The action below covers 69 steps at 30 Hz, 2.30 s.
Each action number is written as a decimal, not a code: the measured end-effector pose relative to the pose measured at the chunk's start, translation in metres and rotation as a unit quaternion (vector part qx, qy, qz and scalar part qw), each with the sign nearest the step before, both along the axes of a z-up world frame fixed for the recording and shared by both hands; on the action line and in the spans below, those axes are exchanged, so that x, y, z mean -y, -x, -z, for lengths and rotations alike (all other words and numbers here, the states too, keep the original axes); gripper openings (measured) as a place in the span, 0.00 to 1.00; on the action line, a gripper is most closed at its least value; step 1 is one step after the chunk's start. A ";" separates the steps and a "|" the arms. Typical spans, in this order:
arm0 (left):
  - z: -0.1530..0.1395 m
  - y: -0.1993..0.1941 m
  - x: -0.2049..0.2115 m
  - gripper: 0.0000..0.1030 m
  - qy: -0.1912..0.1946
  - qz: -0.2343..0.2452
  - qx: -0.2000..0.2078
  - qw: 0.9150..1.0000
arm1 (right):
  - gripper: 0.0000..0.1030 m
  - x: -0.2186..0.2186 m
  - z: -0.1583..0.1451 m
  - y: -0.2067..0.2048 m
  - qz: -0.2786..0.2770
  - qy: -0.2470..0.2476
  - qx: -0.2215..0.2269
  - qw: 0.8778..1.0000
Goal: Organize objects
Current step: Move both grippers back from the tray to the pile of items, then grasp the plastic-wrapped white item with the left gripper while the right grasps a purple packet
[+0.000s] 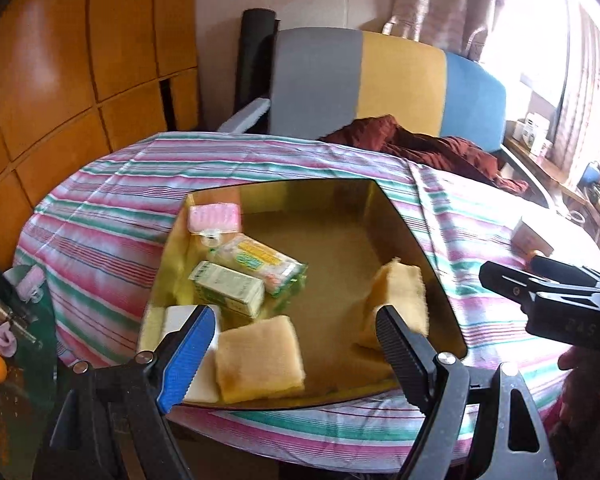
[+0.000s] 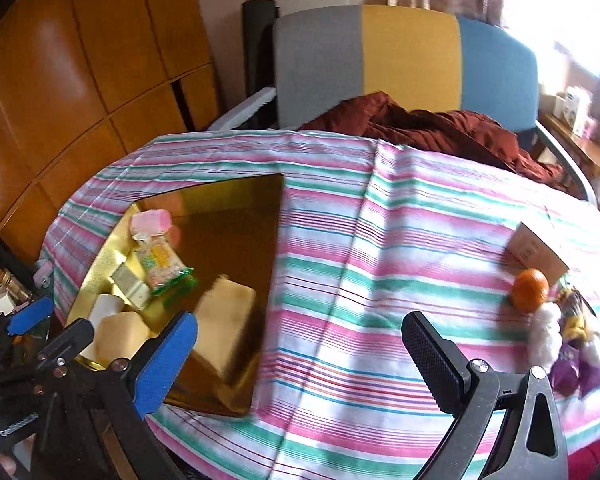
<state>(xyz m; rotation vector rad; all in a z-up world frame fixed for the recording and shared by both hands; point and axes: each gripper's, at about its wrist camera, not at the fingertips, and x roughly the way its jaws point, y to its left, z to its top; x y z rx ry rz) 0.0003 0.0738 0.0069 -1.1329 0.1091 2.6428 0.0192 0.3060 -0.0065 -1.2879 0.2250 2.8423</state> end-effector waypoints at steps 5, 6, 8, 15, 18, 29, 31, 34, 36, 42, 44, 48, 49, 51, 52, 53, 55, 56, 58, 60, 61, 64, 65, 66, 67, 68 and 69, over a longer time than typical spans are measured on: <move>0.002 -0.003 -0.017 0.81 -0.010 0.026 0.011 1.000 | 1.00 -0.028 0.010 -0.009 0.029 -0.006 0.015 0.999; 0.003 -0.003 -0.021 0.81 -0.012 0.032 0.014 0.999 | 1.00 -0.035 0.012 -0.012 0.037 -0.007 0.018 0.999; 0.005 -0.004 -0.029 0.81 -0.017 0.045 0.022 0.999 | 1.00 -0.054 0.015 -0.018 0.054 -0.007 0.025 0.998; 0.008 -0.009 -0.071 0.81 -0.016 0.110 0.034 0.993 | 1.00 -0.151 0.012 -0.050 0.159 -0.008 0.042 0.986; 0.010 -0.012 -0.093 0.81 -0.013 0.139 0.040 0.989 | 1.00 -0.202 0.006 -0.070 0.213 -0.005 0.044 0.976; 0.020 -0.039 -0.191 0.73 0.003 0.276 0.063 0.959 | 1.00 -0.341 0.022 -0.131 0.379 0.153 0.022 0.912; 0.023 -0.046 -0.209 0.73 0.006 0.303 0.068 0.951 | 1.00 -0.344 0.020 -0.135 0.383 0.168 0.009 0.908; 0.030 -0.052 -0.235 0.73 0.016 0.332 0.075 0.940 | 1.00 -0.340 0.020 -0.135 0.365 0.181 -0.003 0.913; 0.034 -0.055 -0.254 0.70 0.016 0.347 0.086 0.934 | 1.00 -0.338 0.019 -0.135 0.361 0.182 -0.008 0.914; 0.044 -0.043 -0.304 0.63 -0.002 0.352 0.133 0.926 | 1.00 -0.339 0.019 -0.141 0.360 0.196 -0.030 0.912; 0.047 -0.040 -0.322 0.63 -0.008 0.352 0.142 0.925 | 1.00 -0.340 0.020 -0.141 0.359 0.203 -0.034 0.910; 0.057 -0.028 -0.354 0.63 -0.022 0.334 0.163 0.928 | 1.00 -0.341 0.021 -0.142 0.355 0.215 -0.042 0.909; 0.060 -0.024 -0.359 0.63 -0.027 0.328 0.170 0.929 | 1.00 -0.342 0.021 -0.142 0.354 0.215 -0.043 0.909; 0.067 -0.016 -0.371 0.63 -0.036 0.315 0.183 0.931 | 1.00 -0.341 0.021 -0.140 0.349 0.216 -0.045 0.911; 0.070 -0.012 -0.376 0.63 -0.038 0.310 0.187 0.932 | 1.00 -0.340 0.021 -0.139 0.348 0.215 -0.045 0.911; 0.074 -0.009 -0.381 0.63 -0.038 0.304 0.188 0.933 | 1.00 -0.340 0.020 -0.139 0.347 0.213 -0.045 0.912; 0.084 -0.002 -0.391 0.63 -0.030 0.296 0.193 0.935 | 1.00 -0.339 0.020 -0.138 0.344 0.212 -0.045 0.914; 0.090 0.002 -0.394 0.63 -0.025 0.292 0.195 0.936 | 1.00 -0.339 0.020 -0.138 0.343 0.212 -0.045 0.914; 0.098 0.006 -0.398 0.54 -0.012 0.293 0.181 0.939 | 1.00 -0.339 0.020 -0.139 0.344 0.213 -0.046 0.913; 0.098 0.003 -0.396 0.36 0.009 0.301 0.159 0.940 | 1.00 -0.339 0.021 -0.139 0.344 0.214 -0.046 0.913; 0.098 0.003 -0.391 0.36 0.008 0.307 0.157 0.939 | 1.00 -0.340 0.021 -0.138 0.344 0.213 -0.045 0.913; 0.097 0.001 -0.372 0.35 0.000 0.312 0.162 0.936 | 1.00 -0.338 0.021 -0.136 0.338 0.209 -0.039 0.917; 0.096 -0.002 -0.365 0.35 0.002 0.314 0.157 0.936 | 1.00 -0.338 0.021 -0.135 0.335 0.208 -0.036 0.918; 0.096 -0.006 -0.357 0.35 0.005 0.317 0.150 0.937 | 1.00 -0.337 0.021 -0.134 0.331 0.207 -0.032 0.920; 0.097 -0.009 -0.349 0.35 0.008 0.321 0.142 0.936 | 1.00 -0.336 0.021 -0.132 0.325 0.208 -0.029 0.922; 0.098 -0.013 -0.342 0.35 0.011 0.324 0.135 0.936 | 1.00 -0.334 0.021 -0.130 0.315 0.209 -0.025 0.925; 0.098 -0.018 -0.332 0.35 0.013 0.327 0.129 0.936 | 1.00 -0.332 0.022 -0.126 0.302 0.211 -0.019 0.929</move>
